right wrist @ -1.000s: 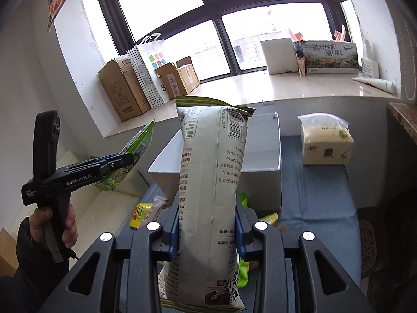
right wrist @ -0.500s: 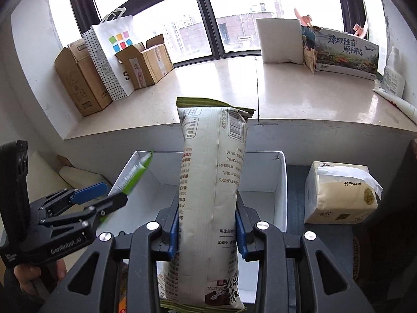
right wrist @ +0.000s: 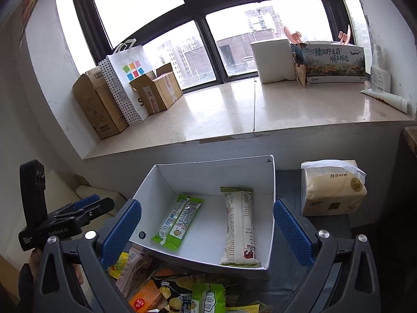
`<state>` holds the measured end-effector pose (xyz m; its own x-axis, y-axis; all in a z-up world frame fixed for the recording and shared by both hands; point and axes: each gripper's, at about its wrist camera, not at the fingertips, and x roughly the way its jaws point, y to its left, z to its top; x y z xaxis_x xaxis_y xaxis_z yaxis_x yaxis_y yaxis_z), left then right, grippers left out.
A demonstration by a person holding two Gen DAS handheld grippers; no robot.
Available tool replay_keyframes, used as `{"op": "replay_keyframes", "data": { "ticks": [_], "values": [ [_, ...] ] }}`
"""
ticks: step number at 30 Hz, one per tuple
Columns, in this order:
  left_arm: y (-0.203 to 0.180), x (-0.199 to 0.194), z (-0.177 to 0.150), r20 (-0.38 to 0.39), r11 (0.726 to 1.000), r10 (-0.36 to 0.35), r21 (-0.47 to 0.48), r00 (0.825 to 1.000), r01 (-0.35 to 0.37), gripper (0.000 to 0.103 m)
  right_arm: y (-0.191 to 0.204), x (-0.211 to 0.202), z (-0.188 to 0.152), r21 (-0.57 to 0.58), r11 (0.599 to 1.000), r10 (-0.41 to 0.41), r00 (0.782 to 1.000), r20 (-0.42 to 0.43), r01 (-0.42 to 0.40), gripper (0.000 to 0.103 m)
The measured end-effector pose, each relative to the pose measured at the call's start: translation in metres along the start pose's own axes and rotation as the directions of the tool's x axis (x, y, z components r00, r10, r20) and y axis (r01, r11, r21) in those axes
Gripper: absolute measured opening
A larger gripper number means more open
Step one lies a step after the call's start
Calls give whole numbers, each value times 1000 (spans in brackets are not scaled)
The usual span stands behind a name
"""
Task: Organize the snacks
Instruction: 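Grasp the green-and-white stick pack with the right gripper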
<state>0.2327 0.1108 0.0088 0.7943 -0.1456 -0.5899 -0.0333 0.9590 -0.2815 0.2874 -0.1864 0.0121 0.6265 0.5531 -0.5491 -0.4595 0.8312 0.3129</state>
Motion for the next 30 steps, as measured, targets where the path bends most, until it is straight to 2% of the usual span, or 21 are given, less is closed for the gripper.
{"op": "replay_keyframes", "data": {
  "ticks": [2,4,8,11,14,17,19,24,30],
  "values": [
    [-2,-20,-9,49,1000,-12,8,999,12,103,11,-19,-10,-51,999,-6,999,45,8,103],
    [-5,-38,-21,76,1000,9,18,997,-10,103,25,-37,-24,-122,992,-22,996,90,33,103],
    [-9,-70,-49,46,998,29,58,999,-32,103,44,-68,-51,-185,982,-10,996,87,26,103],
    [-15,-92,-77,46,989,90,114,995,-95,103,56,-90,-78,-238,965,-83,988,133,113,103],
    [-15,-112,-108,37,987,89,128,995,-93,103,63,-102,-108,-263,943,-168,972,162,206,103],
    [-10,-123,-137,-2,991,82,109,997,-82,103,62,-96,-139,-254,942,-194,974,116,218,103],
    [-7,-129,-153,-15,993,85,88,996,-83,103,62,-85,-158,-268,930,-238,967,86,253,103],
    [-1,-130,-176,-45,993,96,66,994,-93,103,67,-48,-192,-341,900,-294,956,-17,271,103],
    [11,-117,-188,-87,992,125,44,988,-121,103,71,0,-211,-453,829,-406,910,-84,329,103]
  ]
}}
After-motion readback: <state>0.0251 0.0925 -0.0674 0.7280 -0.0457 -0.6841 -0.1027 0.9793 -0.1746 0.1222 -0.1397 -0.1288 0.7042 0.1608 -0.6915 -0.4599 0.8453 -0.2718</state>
